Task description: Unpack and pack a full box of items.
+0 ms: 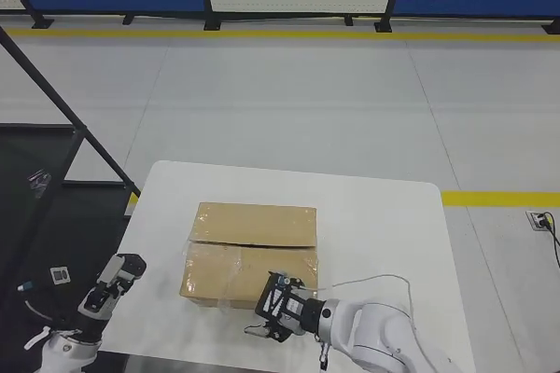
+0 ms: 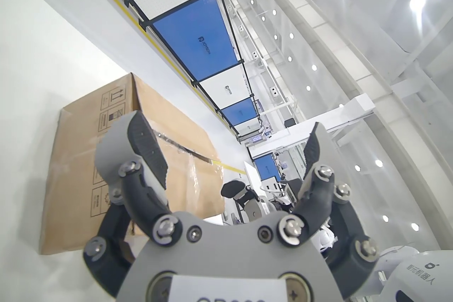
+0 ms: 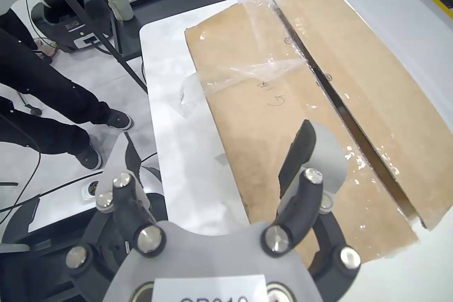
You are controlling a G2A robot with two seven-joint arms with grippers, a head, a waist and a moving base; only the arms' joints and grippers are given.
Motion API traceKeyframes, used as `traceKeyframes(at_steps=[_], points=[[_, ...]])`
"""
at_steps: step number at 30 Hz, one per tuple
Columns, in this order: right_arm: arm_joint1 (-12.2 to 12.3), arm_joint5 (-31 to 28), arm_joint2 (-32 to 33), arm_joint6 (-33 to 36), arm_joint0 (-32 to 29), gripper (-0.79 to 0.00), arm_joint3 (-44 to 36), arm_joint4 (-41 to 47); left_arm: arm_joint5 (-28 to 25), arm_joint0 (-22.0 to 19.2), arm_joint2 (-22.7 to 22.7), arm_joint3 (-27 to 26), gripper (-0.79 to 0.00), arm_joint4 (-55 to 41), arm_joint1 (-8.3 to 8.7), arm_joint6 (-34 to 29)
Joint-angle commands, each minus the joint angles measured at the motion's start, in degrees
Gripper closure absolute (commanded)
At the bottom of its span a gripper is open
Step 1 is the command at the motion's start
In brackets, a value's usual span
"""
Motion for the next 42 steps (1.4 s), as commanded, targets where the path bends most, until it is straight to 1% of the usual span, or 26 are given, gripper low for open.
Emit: traceKeyframes(at_steps=[1,4,8,10,12,18,19,21,22,23,24,25,26,27,30,31,34,42], points=[[0.0,0.06,-0.12,-0.07,-0.14,-0.785,0.43,-0.35,-0.12,0.41,-0.16,0.38,-0.785,-0.22,-0.01,-0.08],[-0.28,-1.37,-2.56,-0.24,2.28,-0.785,0.47,-7.55,-0.01,0.64,-0.05,0.56,-0.785,-0.22,-0.03,-0.18],[-1.05,-0.12,-8.22,-0.67,5.63,-0.785,-0.9,-23.72,0.25,0.83,0.37,-0.1,-0.785,0.04,-0.08,-0.01],[-1.71,0.68,-11.12,-0.61,7.29,-0.785,0.04,-28.9,0.27,1.01,0.5,-0.38,-0.785,0.07,-0.11,0.19],[-2.49,1.54,-12.95,-1.03,9.29,-0.785,1.91,-31.39,0.12,1.26,0.58,-0.51,-0.785,0.07,-0.15,0.33],[-5.66,6.48,-17.9,2.05,15.03,-0.785,5.76,-34.98,-0.64,2.18,0.34,-0.04,-0.785,-0.33,-0.24,0.77],[-6.14,6.75,-18.36,2.55,15.91,-0.785,6.38,-35.09,-0.72,2.26,0.28,0.0,-0.785,-0.34,-0.25,0.82],[-7.03,5.47,-19.05,3.43,17.67,-0.785,7.53,-33.72,-0.7,2.4,0.19,0.03,-0.785,-0.52,-0.27,0.91],[-7.41,4.95,-19.19,4.07,18.48,-0.739,8.2,-33.2,-0.71,2.44,0.14,0.03,-0.785,-0.58,-0.27,0.96],[-7.79,4.21,-19.43,4.67,19.16,-0.727,8.71,-32.54,-0.73,2.47,0.1,-0.01,-0.785,-0.71,-0.28,0.99],[-8.13,3.44,-19.7,5.05,19.75,-0.736,9.23,-32.0,-0.78,2.51,0.03,-0.04,-0.785,-0.8,-0.29,1.02],[-8.45,2.66,-20.01,5.81,20.28,-0.643,9.89,-31.62,-0.84,2.55,-0.06,-0.03,-0.785,-0.86,-0.3,1.09],[-8.79,2.62,-20.2,6.3,20.76,-0.594,10.32,-31.45,-0.86,2.58,-0.14,-0.03,-0.785,-0.99,-0.3,1.14],[-9.12,2.58,-20.56,6.64,21.09,-0.576,10.81,-31.49,-0.89,2.61,-0.22,-0.01,-0.785,-1.15,-0.31,1.15],[-10.08,3.16,-21.61,7.63,21.82,-0.425,12.05,-32.25,-0.83,2.61,-0.44,0.09,-0.785,-1.31,-0.31,1.07],[-10.38,3.37,-21.91,7.68,21.94,-0.394,12.36,-32.45,-0.8,2.6,-0.49,0.1,-0.785,-1.3,-0.31,1.03],[-11.1,3.07,-22.46,8.09,22.29,-0.363,13.07,-32.92,-0.74,2.56,-0.57,0.14,-0.785,-1.4,-0.32,1.04],[-12.54,0.54,-22.89,10.73,22.52,-0.357,13.42,-32.94,-0.65,2.2,-0.93,0.33,-0.785,-1.61,-0.33,1.09]])
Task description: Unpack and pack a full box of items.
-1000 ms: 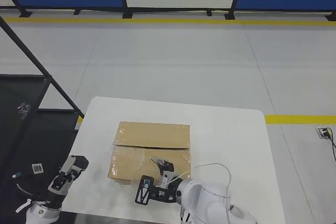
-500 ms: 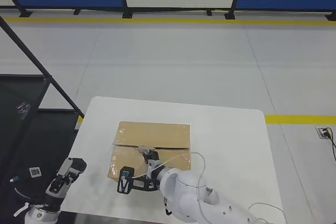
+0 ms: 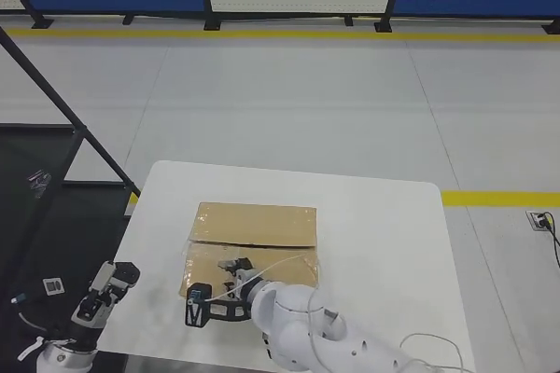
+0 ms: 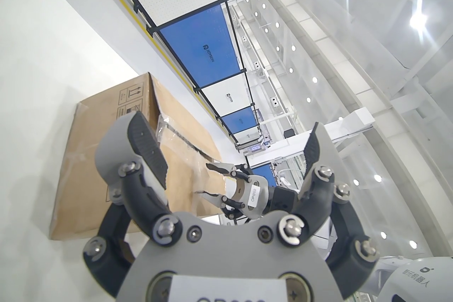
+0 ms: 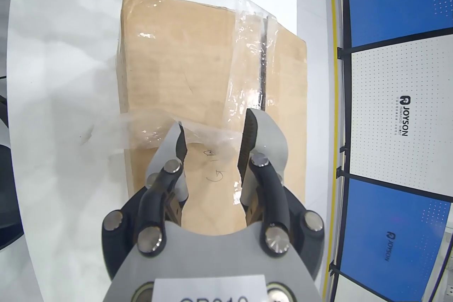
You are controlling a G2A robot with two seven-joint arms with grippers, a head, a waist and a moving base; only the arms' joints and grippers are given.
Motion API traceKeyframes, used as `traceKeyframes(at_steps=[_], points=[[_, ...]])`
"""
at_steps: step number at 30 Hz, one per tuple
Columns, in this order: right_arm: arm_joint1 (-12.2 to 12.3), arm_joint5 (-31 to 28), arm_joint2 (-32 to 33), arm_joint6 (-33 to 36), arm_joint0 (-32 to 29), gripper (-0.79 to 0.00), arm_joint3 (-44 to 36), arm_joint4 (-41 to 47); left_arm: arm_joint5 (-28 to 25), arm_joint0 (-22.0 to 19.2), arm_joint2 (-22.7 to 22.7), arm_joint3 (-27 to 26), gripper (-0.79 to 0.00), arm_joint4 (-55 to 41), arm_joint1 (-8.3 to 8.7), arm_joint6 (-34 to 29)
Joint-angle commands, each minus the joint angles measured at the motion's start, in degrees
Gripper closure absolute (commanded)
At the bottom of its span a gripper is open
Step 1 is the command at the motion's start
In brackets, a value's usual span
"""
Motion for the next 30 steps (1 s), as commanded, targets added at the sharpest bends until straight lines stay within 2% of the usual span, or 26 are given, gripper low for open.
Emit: traceKeyframes(at_steps=[1,3,5,8,11,13,18,30], points=[[-0.32,-0.15,-0.09,0.66,-0.03,-0.332,-0.04,-0.16,0.0,-0.04,-0.05,0.04,-0.785,-0.04,-0.01,0.01],[-0.66,-0.24,-0.07,1.02,-0.03,-0.228,-0.06,-0.31,-0.01,-0.07,-0.07,0.08,-0.785,-0.18,-0.02,0.05],[-0.96,-0.35,0.1,1.18,-0.04,-0.2,0.02,-0.43,-0.06,-0.1,-0.11,0.16,-0.785,-0.35,-0.04,0.04],[-1.35,-0.67,0.41,1.41,-0.13,-0.095,0.3,-0.6,-0.12,-0.08,-0.19,0.32,-0.785,-0.74,-0.05,-0.12],[-1.74,-1.2,0.75,1.96,-0.13,-0.058,0.57,-0.5,-0.33,0.05,-0.37,0.47,-0.785,-1.13,-0.08,-0.11],[-1.99,-1.55,0.94,2.28,-0.19,0.0,0.69,-0.49,-0.44,0.16,-0.55,0.56,-0.785,-1.4,-0.09,-0.07],[-2.4,-0.95,1.94,1.93,-0.88,0.0,0.05,-1.04,-0.53,0.27,-0.8,0.6,-0.785,-1.84,-0.12,-0.2],[-1.22,2.78,9.54,-6.68,-7.41,0.0,-3.5,-2.12,-0.51,0.25,-0.51,0.54,-0.785,-1.96,-0.22,-0.63]])
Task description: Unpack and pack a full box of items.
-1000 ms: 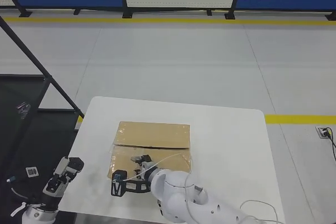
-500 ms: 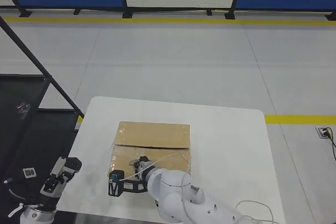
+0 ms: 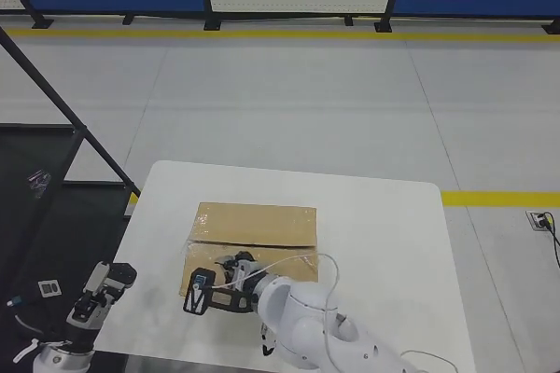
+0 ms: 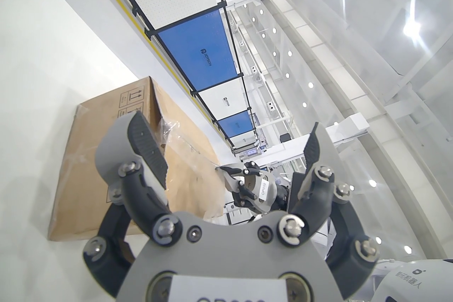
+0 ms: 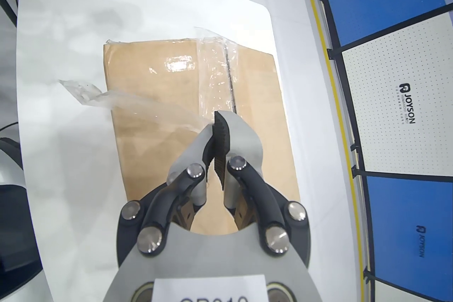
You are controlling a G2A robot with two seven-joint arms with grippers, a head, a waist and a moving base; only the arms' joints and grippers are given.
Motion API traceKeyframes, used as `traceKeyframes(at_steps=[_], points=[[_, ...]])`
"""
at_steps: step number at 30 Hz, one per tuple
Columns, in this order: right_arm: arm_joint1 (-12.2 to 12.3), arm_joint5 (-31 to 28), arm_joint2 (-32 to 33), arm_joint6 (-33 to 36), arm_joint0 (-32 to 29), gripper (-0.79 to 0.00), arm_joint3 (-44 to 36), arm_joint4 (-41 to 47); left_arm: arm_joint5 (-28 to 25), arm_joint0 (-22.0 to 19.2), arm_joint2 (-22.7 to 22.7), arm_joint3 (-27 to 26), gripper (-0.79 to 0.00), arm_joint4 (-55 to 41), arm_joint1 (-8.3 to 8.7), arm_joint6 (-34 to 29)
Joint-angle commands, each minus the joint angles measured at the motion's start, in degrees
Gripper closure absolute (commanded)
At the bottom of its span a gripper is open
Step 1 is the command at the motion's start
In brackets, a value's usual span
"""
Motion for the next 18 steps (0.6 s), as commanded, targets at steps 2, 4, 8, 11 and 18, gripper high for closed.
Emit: traceKeyframes(at_steps=[2,4,8,11,18], points=[[0.24,1.31,1.9,-1.65,-1.68,0.0,-0.73,0.23,0.06,0.07,0.12,-0.14,-0.785,0.09,-0.03,-0.07],[0.42,2.37,3.28,-3.1,-2.97,0.0,-1.24,0.55,0.16,0.12,0.25,-0.35,-0.785,0.22,-0.05,-0.06],[0.69,4.06,6.23,-5.72,-5.38,0.0,-1.73,2.81,0.33,0.13,0.74,-0.76,-0.785,0.77,-0.1,-0.13],[0.88,4.3,8.07,-8.11,-6.8,0.0,-1.59,4.41,0.58,0.09,1.23,-1.3,-0.785,1.2,-0.13,-0.35],[1.49,5.44,11.52,-15.61,-10.81,0.0,-1.91,5.25,1.65,-0.97,3.02,-3.12,-0.785,2.17,-0.14,-1.45]])
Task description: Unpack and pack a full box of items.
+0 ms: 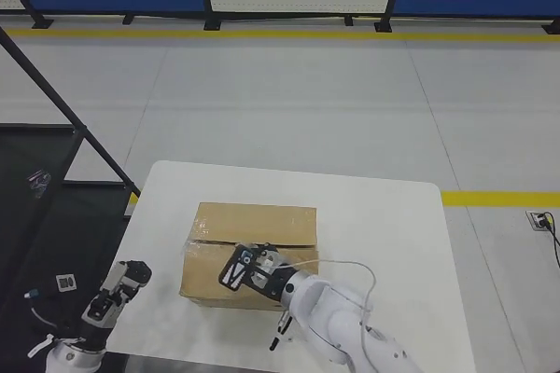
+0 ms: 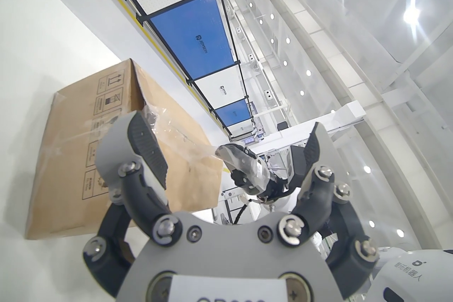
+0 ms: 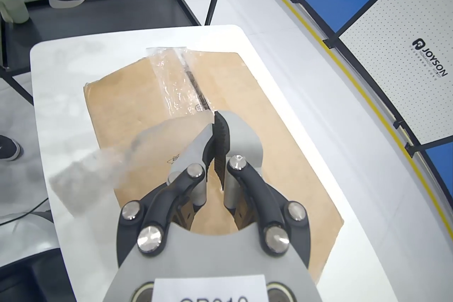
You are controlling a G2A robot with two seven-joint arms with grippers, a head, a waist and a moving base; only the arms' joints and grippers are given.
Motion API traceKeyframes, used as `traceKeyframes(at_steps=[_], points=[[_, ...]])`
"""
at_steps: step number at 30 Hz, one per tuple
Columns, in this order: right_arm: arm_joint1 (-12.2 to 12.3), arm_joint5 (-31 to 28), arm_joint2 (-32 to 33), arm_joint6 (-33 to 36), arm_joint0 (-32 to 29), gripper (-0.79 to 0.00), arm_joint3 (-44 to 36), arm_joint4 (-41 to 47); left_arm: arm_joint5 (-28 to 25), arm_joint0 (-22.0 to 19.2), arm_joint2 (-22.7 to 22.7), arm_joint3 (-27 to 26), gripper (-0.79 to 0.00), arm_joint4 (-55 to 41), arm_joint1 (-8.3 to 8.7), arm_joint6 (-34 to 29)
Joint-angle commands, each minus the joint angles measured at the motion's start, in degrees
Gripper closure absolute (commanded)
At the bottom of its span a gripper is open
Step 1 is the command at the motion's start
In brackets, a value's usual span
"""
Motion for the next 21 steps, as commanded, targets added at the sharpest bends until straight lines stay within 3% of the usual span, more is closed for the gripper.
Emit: traceKeyframes(at_steps=[1,9,13,18,21], points=[[0.18,-0.15,0.8,-1.94,-0.94,0.0,-0.29,0.09,0.33,-0.38,0.57,-0.53,-0.785,0.43,-0.01,-0.16],[0.81,-3.41,2.99,-8.4,-3.38,0.0,-1.4,0.7,1.86,-2.84,3.1,-2.27,-0.785,1.8,0.0,-0.95],[0.86,-4.31,3.27,-10.07,-3.47,0.0,-1.11,0.91,3.83,-5.26,4.76,-1.93,-0.785,-0.83,0.17,-4.46],[0.71,-4.76,3.11,-10.55,-2.78,0.0,-0.28,1.46,7.0,-10.08,6.75,2.16,-0.785,-6.39,0.61,-12.79],[0.63,-4.99,3.01,-11.0,-2.42,0.0,0.18,1.65,8.25,-13.63,8.11,6.04,-0.785,-5.79,0.75,-14.21]])
